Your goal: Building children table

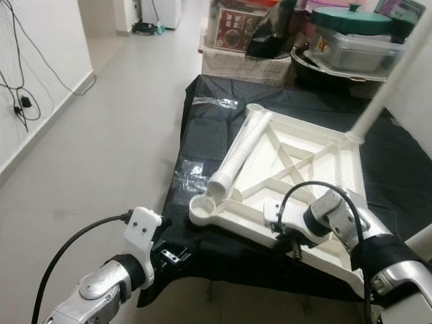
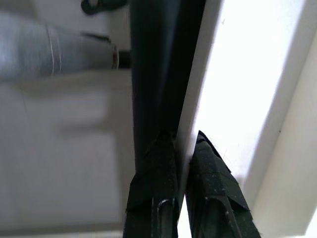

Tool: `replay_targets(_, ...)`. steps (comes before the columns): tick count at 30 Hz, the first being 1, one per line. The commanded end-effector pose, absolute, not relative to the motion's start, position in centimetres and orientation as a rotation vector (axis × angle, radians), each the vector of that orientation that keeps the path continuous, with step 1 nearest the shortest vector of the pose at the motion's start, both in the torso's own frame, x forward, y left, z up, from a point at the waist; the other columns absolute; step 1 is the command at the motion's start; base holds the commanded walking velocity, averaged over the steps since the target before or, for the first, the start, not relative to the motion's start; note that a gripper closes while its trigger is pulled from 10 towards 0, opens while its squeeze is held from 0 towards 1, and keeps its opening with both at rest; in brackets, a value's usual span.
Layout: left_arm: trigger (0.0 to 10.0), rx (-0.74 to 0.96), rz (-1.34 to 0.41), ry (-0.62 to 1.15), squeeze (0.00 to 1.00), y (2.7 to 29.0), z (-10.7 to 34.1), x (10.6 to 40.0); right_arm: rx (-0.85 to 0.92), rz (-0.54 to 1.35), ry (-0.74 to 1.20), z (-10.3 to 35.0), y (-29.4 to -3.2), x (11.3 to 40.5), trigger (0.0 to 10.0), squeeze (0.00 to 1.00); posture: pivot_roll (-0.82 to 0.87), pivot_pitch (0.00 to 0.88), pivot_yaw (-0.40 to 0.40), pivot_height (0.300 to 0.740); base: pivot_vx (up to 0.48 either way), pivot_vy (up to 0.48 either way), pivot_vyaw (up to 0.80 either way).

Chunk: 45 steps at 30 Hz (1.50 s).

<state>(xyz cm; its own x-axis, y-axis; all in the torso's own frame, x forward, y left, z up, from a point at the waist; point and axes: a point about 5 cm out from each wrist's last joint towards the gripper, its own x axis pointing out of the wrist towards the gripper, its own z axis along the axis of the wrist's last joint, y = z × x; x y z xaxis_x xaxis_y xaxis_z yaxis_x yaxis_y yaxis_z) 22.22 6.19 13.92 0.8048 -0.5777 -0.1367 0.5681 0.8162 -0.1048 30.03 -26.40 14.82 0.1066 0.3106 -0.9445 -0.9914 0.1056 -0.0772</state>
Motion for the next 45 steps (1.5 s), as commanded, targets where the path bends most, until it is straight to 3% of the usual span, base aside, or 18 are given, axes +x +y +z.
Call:
replay_targets(1,10.0,-0.061,-0.623,0.180,0.00,6.0,13.7,22.2,-1.079,1.295,0.907,15.3,-26.0,30.0,0.0,0.00,0.08,0.045,-0.131,0.740,0.000,0.000,0.00)
replay_targets(14,10.0,-0.061,-0.625,0.184,0.00,5.9,13.7,22.1,-1.281,1.306,0.803,15.2,-26.6,30.6,0.0,0.00,0.08,0.041,-0.135,0.740,0.000,0.000,0.00)
replay_targets(21,10.0,-0.056,-0.625,0.189,0.00,6.0,13.5,22.1,-1.461,1.201,0.940,16.1,-29.9,31.0,0.0,0.00,0.08,0.028,-0.137,0.740,0.000,0.000,0.00)
replay_targets(22,10.0,-0.057,-0.625,0.190,0.00,6.0,13.5,22.1,-1.459,1.185,0.946,16.2,-30.1,31.1,4.0,0.00,0.08,0.026,-0.138,0.740,0.000,0.000,0.00)
replay_targets(23,10.0,-0.057,-0.625,0.190,0.00,6.0,13.5,22.1,-1.456,1.176,0.946,16.2,-30.1,31.1,4.0,0.00,0.08,0.026,-0.138,0.740,0.000,0.000,0.00)
replay_targets(24,10.0,-0.057,-0.624,0.190,0.00,6.0,13.4,22.1,-1.438,1.172,0.943,16.1,-30.1,31.2,10.0,0.00,0.08,0.024,-0.135,0.740,0.000,0.000,0.00)
replay_targets(26,10.0,-0.056,-0.624,0.190,0.00,6.0,13.4,22.1,-1.426,1.170,0.940,16.1,-30.1,31.2,10.0,0.00,0.08,0.024,-0.135,0.740,0.000,0.000,0.00)
replay_targets(27,10.0,-0.055,-0.625,0.190,0.00,5.9,13.4,22.1,-1.403,1.179,0.925,16.0,-29.8,31.2,10.0,0.23,0.08,0.022,-0.134,0.740,0.000,0.000,0.00)
replay_targets(28,10.0,-0.055,-0.625,0.190,0.00,5.9,13.4,22.1,-1.403,1.179,0.925,16.0,-29.8,31.2,10.0,0.23,0.08,0.022,-0.134,0.740,0.000,0.000,0.00)
replay_targets(29,10.0,-0.054,-0.625,0.190,0.00,5.9,13.4,22.1,-1.387,1.183,0.905,15.9,-29.6,31.3,10.0,0.97,0.08,0.022,-0.134,0.740,0.000,0.000,0.00)
replay_targets(31,10.0,-0.054,-0.626,0.190,0.00,5.9,13.4,22.1,-1.369,1.182,0.888,15.8,-29.4,31.5,10.0,1.00,0.08,0.022,-0.134,0.740,0.000,0.000,0.00)
replay_targets(37,10.0,-0.053,-0.628,0.191,0.00,5.9,13.4,22.1,-1.355,1.181,0.862,16.0,-29.2,31.7,10.0,1.00,0.08,0.019,-0.128,0.740,0.000,0.000,0.00)
replay_targets(38,10.0,-0.053,-0.628,0.192,0.00,5.9,13.4,22.2,-1.349,1.178,0.852,16.4,-29.3,31.8,10.0,0.00,0.08,0.019,-0.130,0.740,0.000,0.000,0.00)
replay_targets(45,10.0,-0.051,-0.626,0.192,0.00,5.9,13.3,22.5,-1.251,1.219,0.812,18.8,-29.5,31.4,10.0,0.00,0.08,0.007,-0.122,0.740,0.000,0.000,0.00)
